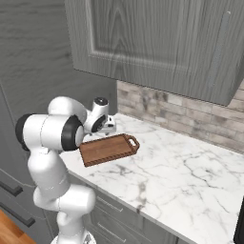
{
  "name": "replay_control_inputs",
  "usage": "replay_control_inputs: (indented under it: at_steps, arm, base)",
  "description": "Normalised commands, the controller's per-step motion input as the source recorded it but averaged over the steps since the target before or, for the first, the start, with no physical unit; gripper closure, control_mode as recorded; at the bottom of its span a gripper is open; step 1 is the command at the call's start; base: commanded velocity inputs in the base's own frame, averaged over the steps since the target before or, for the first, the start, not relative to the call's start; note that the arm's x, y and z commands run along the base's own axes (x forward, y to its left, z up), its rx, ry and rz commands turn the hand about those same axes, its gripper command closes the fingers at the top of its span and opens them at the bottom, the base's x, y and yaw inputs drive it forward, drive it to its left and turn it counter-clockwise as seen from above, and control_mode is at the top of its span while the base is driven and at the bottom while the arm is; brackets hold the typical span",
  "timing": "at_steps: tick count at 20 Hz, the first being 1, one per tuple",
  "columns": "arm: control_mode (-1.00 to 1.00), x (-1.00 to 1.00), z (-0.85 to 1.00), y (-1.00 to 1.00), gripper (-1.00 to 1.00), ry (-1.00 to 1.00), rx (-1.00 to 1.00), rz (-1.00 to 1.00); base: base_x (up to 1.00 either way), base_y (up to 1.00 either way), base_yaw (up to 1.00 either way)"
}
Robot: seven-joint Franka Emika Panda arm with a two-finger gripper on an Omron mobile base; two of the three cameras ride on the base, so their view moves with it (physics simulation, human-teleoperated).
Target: Move the cutting board and knife to the sink. Then move spray from the cabinet to the counter.
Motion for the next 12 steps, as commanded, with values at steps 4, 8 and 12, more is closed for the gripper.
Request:
replay_control_inputs:
  at_steps: [4, 8, 12]
  arm:
    - [-1.0, 0.45, -0.34, 0.0, -1.0, 0.01, 0.0, 0.01]
    - [-1.0, 0.47, -0.31, 0.0, -1.0, 0.02, 0.0, 0.01]
    - [-1.0, 0.45, -0.27, 0.0, -1.0, 0.02, 0.0, 0.01]
  base:
    - [0.0, 0.0, 0.0]
    - [0.0, 0.0, 0.0]
    - [0.0, 0.0, 0.0]
